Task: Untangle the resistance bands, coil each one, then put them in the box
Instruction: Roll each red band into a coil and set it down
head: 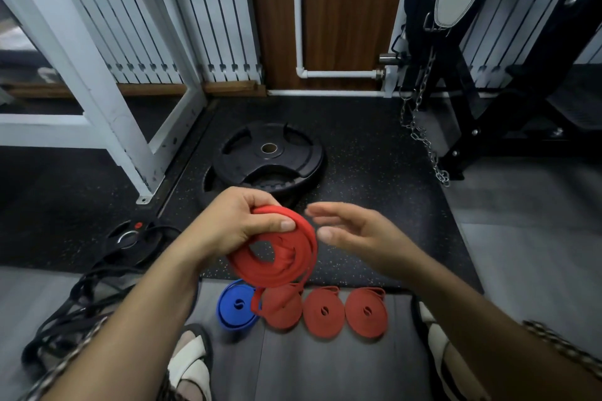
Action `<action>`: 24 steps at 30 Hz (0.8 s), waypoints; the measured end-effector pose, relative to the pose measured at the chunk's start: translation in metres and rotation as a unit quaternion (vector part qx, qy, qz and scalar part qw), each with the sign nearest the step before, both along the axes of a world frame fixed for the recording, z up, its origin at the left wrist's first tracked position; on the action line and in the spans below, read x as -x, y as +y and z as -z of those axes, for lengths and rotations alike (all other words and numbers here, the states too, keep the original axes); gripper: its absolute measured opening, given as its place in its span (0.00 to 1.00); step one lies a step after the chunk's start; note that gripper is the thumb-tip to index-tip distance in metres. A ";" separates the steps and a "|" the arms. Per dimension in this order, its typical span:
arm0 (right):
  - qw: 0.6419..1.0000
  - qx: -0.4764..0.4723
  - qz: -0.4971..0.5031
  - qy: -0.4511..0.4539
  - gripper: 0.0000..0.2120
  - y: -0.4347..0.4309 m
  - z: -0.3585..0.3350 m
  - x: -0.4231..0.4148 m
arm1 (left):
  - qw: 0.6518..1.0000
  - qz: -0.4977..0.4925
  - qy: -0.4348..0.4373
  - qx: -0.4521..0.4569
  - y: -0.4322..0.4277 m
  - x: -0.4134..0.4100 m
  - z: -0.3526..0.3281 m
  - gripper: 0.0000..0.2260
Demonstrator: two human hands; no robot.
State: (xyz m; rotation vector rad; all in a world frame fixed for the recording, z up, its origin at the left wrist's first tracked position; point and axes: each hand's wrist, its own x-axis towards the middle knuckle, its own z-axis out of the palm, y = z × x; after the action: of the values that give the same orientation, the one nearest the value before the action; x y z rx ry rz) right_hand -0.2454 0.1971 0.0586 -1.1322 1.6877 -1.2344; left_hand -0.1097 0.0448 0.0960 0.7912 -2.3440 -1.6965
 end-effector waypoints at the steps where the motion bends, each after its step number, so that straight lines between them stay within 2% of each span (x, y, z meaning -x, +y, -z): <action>1: 1.000 0.016 -0.010 -0.025 0.15 -0.005 -0.001 -0.006 | 1.000 0.001 0.005 -0.005 0.001 0.002 0.000 0.03; 5: 0.997 0.053 -0.004 -0.052 0.09 -0.014 -0.005 -0.012 | 0.999 -0.026 0.025 -0.029 -0.002 0.006 -0.002 0.07; 8: 0.999 0.030 -0.008 -0.041 0.07 -0.014 -0.007 -0.005 | 0.998 -0.038 0.026 -0.039 -0.002 0.007 -0.003 0.12; 15: 0.999 0.013 0.041 -0.032 0.04 -0.009 -0.006 0.007 | 0.999 -0.036 0.010 -0.038 -0.002 0.009 0.001 0.11; 19: 0.995 0.018 0.024 -0.094 0.05 -0.009 -0.005 0.005 | 0.998 -0.041 0.018 -0.048 -0.001 0.008 0.002 0.05; 24: 0.982 0.010 0.016 -0.189 0.10 -0.009 -0.003 0.007 | 0.996 -0.032 0.048 -0.071 0.003 0.007 -0.002 0.10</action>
State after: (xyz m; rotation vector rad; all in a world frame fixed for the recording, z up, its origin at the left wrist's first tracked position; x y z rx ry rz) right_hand -0.2523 0.1879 0.0620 -0.8208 1.4121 -1.3886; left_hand -0.1166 0.0480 0.0980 0.7795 -2.1320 -1.8466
